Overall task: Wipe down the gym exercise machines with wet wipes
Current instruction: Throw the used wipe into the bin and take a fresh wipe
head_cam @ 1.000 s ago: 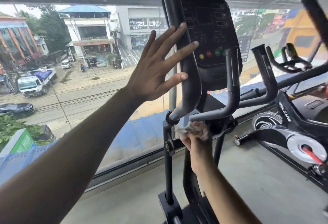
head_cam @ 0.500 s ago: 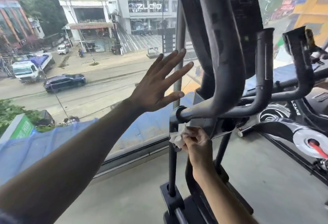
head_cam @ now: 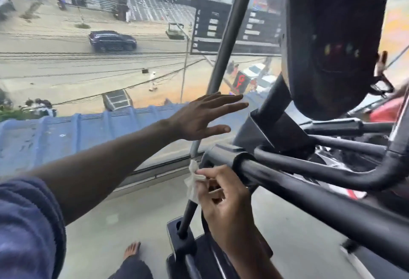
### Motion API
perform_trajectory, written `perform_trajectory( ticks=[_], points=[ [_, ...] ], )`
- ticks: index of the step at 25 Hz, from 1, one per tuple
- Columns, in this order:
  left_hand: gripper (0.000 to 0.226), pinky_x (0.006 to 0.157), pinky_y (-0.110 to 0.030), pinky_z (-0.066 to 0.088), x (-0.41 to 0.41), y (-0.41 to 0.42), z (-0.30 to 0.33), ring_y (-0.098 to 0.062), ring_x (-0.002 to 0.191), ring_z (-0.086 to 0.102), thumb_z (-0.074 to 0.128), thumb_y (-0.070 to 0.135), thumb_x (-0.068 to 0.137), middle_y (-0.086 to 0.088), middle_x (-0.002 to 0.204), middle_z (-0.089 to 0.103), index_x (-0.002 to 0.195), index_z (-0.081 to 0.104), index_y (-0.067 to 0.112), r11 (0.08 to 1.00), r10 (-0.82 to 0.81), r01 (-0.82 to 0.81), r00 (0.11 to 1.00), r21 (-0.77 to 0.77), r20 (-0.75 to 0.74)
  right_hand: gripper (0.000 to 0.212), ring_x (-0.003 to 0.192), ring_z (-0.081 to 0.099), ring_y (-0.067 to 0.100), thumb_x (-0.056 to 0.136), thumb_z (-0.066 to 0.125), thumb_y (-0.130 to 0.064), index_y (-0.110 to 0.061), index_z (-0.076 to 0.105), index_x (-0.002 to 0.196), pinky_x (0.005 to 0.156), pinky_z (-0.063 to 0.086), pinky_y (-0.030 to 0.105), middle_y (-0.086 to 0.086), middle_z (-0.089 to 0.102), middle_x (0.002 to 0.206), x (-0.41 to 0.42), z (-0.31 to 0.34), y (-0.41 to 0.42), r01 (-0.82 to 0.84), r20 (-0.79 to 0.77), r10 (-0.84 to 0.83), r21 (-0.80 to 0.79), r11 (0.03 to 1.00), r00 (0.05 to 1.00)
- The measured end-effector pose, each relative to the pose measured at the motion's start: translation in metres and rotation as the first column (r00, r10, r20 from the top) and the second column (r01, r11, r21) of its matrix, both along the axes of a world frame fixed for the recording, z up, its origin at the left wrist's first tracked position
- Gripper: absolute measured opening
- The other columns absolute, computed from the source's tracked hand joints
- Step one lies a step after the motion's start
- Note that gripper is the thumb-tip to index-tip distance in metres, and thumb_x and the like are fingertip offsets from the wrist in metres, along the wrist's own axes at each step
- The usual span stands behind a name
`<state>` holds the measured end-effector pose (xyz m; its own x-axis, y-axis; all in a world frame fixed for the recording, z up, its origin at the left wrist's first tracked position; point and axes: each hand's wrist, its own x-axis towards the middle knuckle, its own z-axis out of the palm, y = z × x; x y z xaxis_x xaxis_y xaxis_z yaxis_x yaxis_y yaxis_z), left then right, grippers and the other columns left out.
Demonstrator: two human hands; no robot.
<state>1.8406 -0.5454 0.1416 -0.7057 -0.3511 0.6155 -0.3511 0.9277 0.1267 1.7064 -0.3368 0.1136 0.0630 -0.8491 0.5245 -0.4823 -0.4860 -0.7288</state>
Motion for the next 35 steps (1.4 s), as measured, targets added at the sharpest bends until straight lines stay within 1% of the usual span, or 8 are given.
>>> perform_trajectory(
  ticks=[3,10,20,22,24,29,32,35],
  points=[
    [0.068,0.117,-0.050,0.039,-0.002,-0.054,-0.008,-0.035,0.147,0.044,0.036,0.056,0.108,-0.015,0.166,0.036,0.160,0.038,0.012,0.991,-0.133,0.133,0.991,0.003,-0.003,0.003,0.079,0.067,0.008,0.097,0.070,-0.018,-0.019,0.071,0.099,0.060,0.056,0.026,-0.012,0.067,0.094,0.023,-0.005,-0.053,0.170,-0.041,-0.171,-0.036,0.985,0.984],
    [0.065,0.115,-0.047,0.042,-0.001,-0.128,-0.027,-0.032,0.143,0.048,0.038,0.054,0.108,-0.011,0.165,0.038,0.160,0.037,0.014,0.911,-0.404,0.398,0.914,0.106,0.046,0.008,0.079,0.070,0.014,0.097,0.066,-0.016,-0.022,0.070,0.102,0.060,0.058,0.037,-0.010,0.065,0.093,0.061,-0.007,-0.109,0.459,0.105,-0.475,0.145,0.877,0.874],
    [0.061,0.102,-0.043,0.053,-0.086,-0.105,-0.010,-0.031,0.133,0.060,0.054,0.047,0.104,-0.010,0.157,0.050,0.154,0.044,0.014,0.680,-0.733,0.732,0.680,0.037,0.024,0.018,0.098,0.068,0.012,0.093,0.069,-0.002,-0.015,0.072,0.104,0.078,0.057,0.032,-0.008,0.067,0.112,0.058,0.009,-0.086,0.624,0.056,-0.621,-0.051,0.780,0.782],
    [0.060,0.104,-0.041,0.052,-0.120,-0.100,0.014,-0.029,0.135,0.058,0.055,0.045,0.105,-0.008,0.158,0.048,0.155,0.043,0.014,0.505,-0.862,0.862,0.506,-0.038,0.014,0.018,0.095,0.066,0.000,0.092,0.070,-0.004,-0.019,0.074,0.099,0.077,0.051,0.018,-0.022,0.066,0.110,0.059,0.022,-0.072,0.791,0.026,-0.797,-0.148,0.593,0.603],
    [0.056,0.106,-0.041,0.052,-0.126,-0.098,0.014,-0.026,0.139,0.055,0.054,0.042,0.106,-0.005,0.161,0.045,0.155,0.046,0.016,0.479,-0.878,0.878,0.479,0.004,0.006,0.019,0.078,0.065,-0.005,0.090,0.074,-0.009,-0.028,0.075,0.090,0.065,0.048,0.013,-0.020,0.066,0.091,0.057,0.023,-0.065,0.884,0.059,-0.885,-0.114,0.454,0.462],
    [0.046,0.099,-0.038,0.057,-0.157,-0.061,0.073,-0.013,0.136,0.057,0.058,0.038,0.103,0.005,0.159,0.047,0.147,0.058,0.026,0.151,-0.987,0.973,0.138,-0.176,-0.086,0.017,0.056,0.065,0.015,0.084,0.082,-0.014,-0.026,0.076,0.074,0.051,0.047,0.019,-0.006,0.066,0.076,0.079,0.070,-0.054,0.928,0.246,-0.958,-0.300,-0.222,-0.150],
    [0.045,0.097,-0.038,0.057,-0.157,-0.033,0.124,-0.013,0.129,0.062,0.062,0.035,0.100,0.004,0.157,0.049,0.144,0.061,0.024,0.023,-0.990,0.941,-0.027,-0.339,-0.140,0.014,0.057,0.068,0.016,0.082,0.078,-0.011,-0.025,0.077,0.080,0.047,0.051,0.023,-0.004,0.068,0.081,0.103,0.093,-0.035,0.863,0.255,-0.914,-0.321,-0.389,-0.317],
    [0.048,0.102,-0.043,0.053,-0.152,-0.023,0.171,-0.023,0.129,0.060,0.061,0.035,0.101,-0.003,0.157,0.048,0.146,0.056,0.021,0.045,-0.983,0.858,-0.054,-0.511,-0.177,0.021,0.062,0.069,0.008,0.086,0.075,-0.004,-0.024,0.076,0.079,0.048,0.052,0.021,-0.005,0.068,0.081,0.123,0.132,-0.020,0.709,0.259,-0.837,-0.447,-0.546,-0.482]
  ],
)
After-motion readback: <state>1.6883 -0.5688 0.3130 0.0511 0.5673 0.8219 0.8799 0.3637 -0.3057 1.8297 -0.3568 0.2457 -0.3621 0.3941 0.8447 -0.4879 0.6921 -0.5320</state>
